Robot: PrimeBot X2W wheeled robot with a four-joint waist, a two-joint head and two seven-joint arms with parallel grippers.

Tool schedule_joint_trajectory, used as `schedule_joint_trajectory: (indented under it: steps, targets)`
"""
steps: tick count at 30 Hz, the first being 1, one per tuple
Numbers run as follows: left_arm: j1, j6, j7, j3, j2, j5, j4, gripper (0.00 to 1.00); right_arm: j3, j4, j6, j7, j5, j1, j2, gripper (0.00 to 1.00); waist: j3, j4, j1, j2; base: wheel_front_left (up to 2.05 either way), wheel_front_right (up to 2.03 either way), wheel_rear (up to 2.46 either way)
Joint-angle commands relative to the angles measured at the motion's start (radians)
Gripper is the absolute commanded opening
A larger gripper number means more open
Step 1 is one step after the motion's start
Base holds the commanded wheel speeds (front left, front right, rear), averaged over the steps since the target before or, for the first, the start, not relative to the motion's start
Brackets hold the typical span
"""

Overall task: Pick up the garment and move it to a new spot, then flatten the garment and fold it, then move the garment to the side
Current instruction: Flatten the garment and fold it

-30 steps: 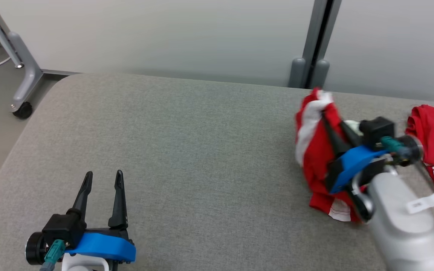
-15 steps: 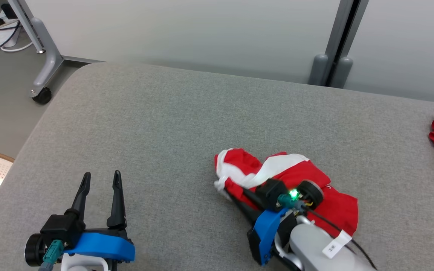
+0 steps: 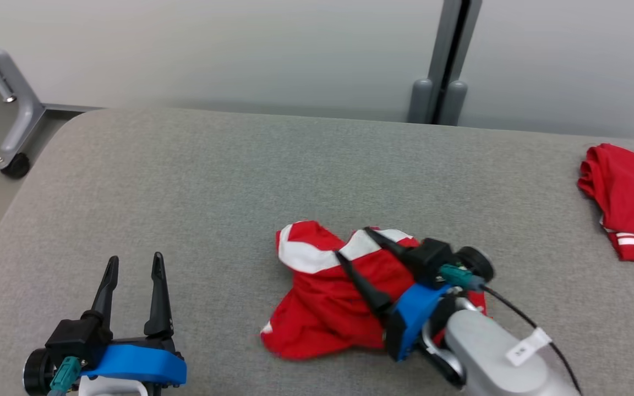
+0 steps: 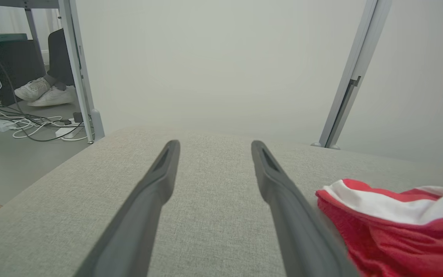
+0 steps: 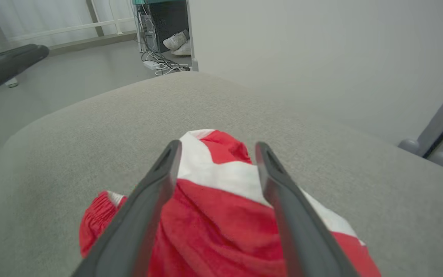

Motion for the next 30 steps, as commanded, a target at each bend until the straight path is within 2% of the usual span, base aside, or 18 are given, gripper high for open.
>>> schedule_joint_trajectory:
  steps: [1, 8, 16, 25, 30]
  targets:
    - [0.004, 0.003, -0.004, 0.009, 0.003, 0.005, -0.004, 1.00, -0.027, -0.018, 0.000, -0.002, -0.016, 0.033, -0.021, 1.00, -0.009, -0.017, 0.0000, 0.0000, 0.00, 0.00, 0.00]
    - [0.021, 0.002, -0.004, 0.024, 0.009, 0.010, -0.015, 1.00, -0.230, -0.115, 0.000, -0.003, -0.072, 0.132, -0.087, 1.00, -0.017, -0.049, 0.0000, 0.0000, 0.00, 0.00, 0.00]
    - [0.035, 0.001, -0.004, 0.034, 0.009, 0.013, -0.022, 1.00, -0.441, -0.190, 0.000, 0.004, -0.134, 0.275, -0.107, 1.00, -0.023, -0.067, 0.0000, 0.0000, 0.00, 0.00, 0.00]
    - [0.032, 0.000, -0.004, 0.031, 0.004, 0.018, -0.030, 1.00, -0.497, -0.304, 0.000, 0.094, -0.167, 0.421, -0.063, 1.00, -0.015, -0.073, 0.0000, 0.0000, 0.00, 0.00, 0.00]
    - [0.018, 0.000, -0.005, 0.022, 0.002, 0.017, -0.024, 1.00, -0.494, -0.284, 0.000, 0.119, -0.161, 0.451, -0.048, 1.00, -0.007, -0.063, 0.0000, 0.0000, 0.00, 0.00, 0.00]
